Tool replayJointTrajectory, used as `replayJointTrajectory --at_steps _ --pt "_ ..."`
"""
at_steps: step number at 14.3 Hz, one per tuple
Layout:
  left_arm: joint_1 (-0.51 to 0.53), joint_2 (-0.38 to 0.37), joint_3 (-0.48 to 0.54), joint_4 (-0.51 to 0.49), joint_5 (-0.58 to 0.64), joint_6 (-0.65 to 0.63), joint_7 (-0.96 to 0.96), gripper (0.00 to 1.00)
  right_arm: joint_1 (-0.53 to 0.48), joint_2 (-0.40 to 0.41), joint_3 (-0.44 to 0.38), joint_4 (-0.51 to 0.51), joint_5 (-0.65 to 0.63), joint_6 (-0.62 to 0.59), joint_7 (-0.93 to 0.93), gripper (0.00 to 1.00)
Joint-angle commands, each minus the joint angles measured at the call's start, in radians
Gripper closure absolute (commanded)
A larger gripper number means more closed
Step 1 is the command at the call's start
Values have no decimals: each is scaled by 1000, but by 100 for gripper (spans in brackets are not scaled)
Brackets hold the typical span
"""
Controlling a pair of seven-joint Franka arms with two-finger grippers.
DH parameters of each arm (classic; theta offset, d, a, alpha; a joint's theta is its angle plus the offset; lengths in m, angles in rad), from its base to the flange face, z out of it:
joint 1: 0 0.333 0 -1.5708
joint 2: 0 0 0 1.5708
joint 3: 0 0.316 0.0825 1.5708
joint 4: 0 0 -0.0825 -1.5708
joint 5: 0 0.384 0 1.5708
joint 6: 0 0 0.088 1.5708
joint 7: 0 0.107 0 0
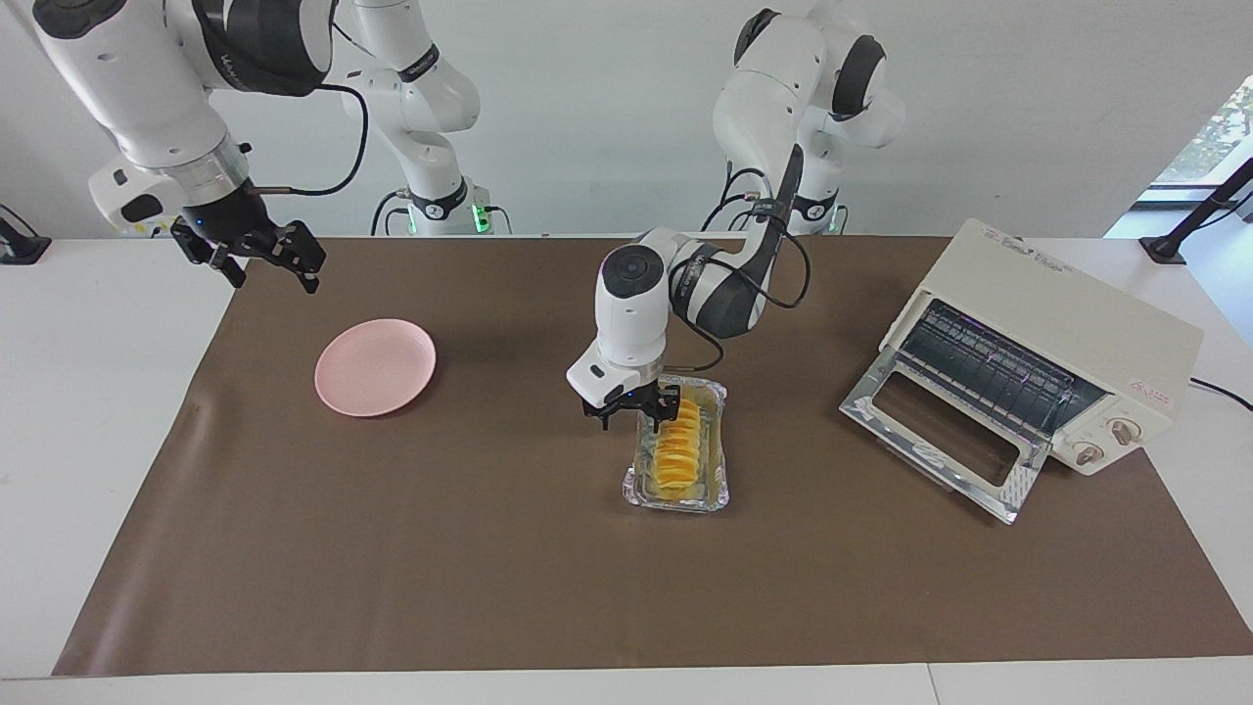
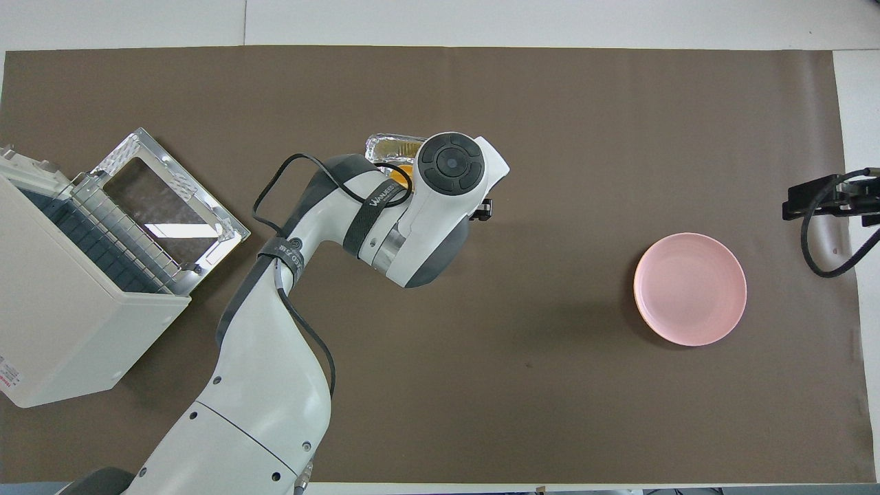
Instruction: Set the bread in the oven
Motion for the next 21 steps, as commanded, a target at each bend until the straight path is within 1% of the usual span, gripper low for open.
replayJointTrajectory --at_steps 1,2,3,4,5,6,9,11,12,14,15,16,17,18,20,21 --pt "-25 -30 15 -72 7 47 -30 22 -14 -23 15 -19 -16 -10 -23 0" --pt "-27 -32 15 -74 7 47 -30 25 -14 -23 15 -19 -16 -10 -23 0" --pt "-27 -32 15 -72 7 41 -45 33 -14 -23 16 -20 -15 -11 -23 0" --pt "-27 -33 15 -71 7 31 -84 56 -16 -25 17 -22 -15 -14 -24 0" --pt "-27 -33 15 -63 6 16 -105 89 -16 -26 17 -22 -15 -20 -27 0" --pt "-27 -35 15 -57 -2 -17 -113 100 -16 -26 17 -22 -15 -31 -53 0" --pt "-25 -35 15 -52 -8 -32 -122 100 -16 -26 17 -20 -13 -31 -82 0" --pt "-25 -35 18 -43 -17 -44 -196 100 -14 -26 18 -22 -4 -34 -82 0" --pt "-25 -35 21 -22 -16 -74 -222 100 -14 -26 18 -22 -4 -37 -82 0" --pt "-9 -38 29 52 -16 -171 -243 100 -13 -31 18 -25 -4 -37 -82 0" --pt "-4 -39 47 81 -17 -209 -262 100 -11 -32 18 -25 -4 -39 -82 0" --pt "-4 -51 68 94 -22 -231 -292 100 -11 -32 18 -23 -4 -43 -82 0" --pt "-2 -85 79 92 -25 -237 -308 100 -11 -34 18 -23 -4 -44 -81 0" --pt "19 -116 85 92 -31 -255 -311 100 -11 -34 18 -23 -4 -44 -81 0" --pt "62 -162 93 92 -27 -330 -314 100 -11 -34 17 -23 -4 -44 -81 0" --pt "65 -168 134 94 -31 -367 -338 100 -11 -34 18 -23 -4 -44 -81 0"
